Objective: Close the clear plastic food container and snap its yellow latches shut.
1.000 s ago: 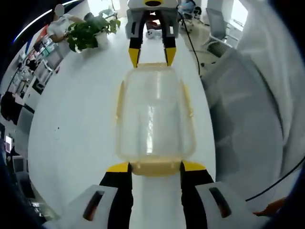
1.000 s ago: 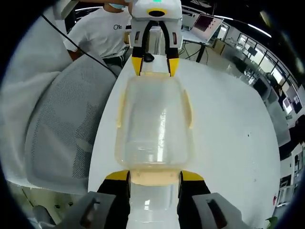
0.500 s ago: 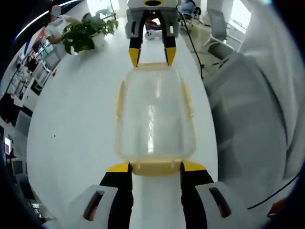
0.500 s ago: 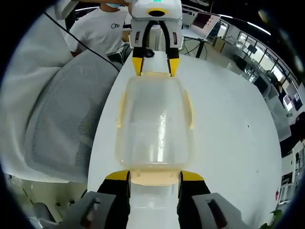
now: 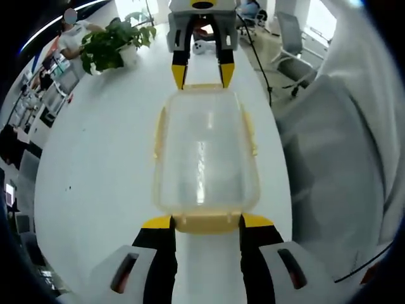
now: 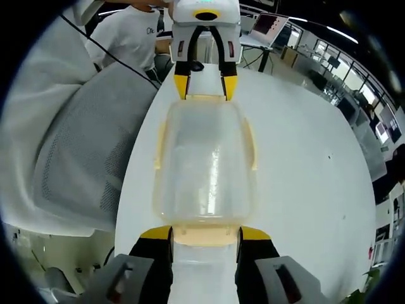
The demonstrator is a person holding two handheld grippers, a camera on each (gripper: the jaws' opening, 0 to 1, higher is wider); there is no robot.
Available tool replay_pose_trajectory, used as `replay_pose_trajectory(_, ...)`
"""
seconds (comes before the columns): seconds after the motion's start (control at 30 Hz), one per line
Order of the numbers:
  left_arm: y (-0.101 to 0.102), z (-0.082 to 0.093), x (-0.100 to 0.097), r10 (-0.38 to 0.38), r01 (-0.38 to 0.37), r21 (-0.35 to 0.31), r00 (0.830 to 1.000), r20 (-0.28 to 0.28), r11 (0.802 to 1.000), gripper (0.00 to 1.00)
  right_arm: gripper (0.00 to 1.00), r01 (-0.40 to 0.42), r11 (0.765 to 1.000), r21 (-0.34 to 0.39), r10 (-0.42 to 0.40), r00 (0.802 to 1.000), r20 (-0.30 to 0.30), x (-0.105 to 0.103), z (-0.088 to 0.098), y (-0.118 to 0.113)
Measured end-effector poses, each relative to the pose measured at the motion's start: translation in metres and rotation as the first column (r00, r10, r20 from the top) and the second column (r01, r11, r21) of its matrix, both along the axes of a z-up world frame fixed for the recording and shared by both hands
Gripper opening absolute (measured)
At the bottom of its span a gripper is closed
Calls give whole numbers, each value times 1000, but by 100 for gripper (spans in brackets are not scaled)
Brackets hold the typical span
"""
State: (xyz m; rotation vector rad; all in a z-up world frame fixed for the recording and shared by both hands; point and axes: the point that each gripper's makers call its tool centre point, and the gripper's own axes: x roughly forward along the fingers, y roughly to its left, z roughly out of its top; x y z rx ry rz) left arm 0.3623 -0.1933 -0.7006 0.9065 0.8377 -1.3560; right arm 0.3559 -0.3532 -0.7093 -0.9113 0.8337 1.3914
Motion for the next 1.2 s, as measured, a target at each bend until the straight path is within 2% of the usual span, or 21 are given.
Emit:
replay_pose_trajectory(0.63,-29,-13,1,1,-1,3,1000,-11,1000,36,36,-4,1000,-25,4,1000,-1,2,-7,-28)
replay_pose_trajectory(0.97,-45,-21,1,-7,7,6,1000,-16,1000,36,36,5,999,-33,-5,1000,-12,1,-16,-45)
replay_pose_trajectory(1.2,-49,-25,2,-12,13,12,1000,-15,1000,36,36,10,999,-36,-10,1000,-13,0,-20,-48)
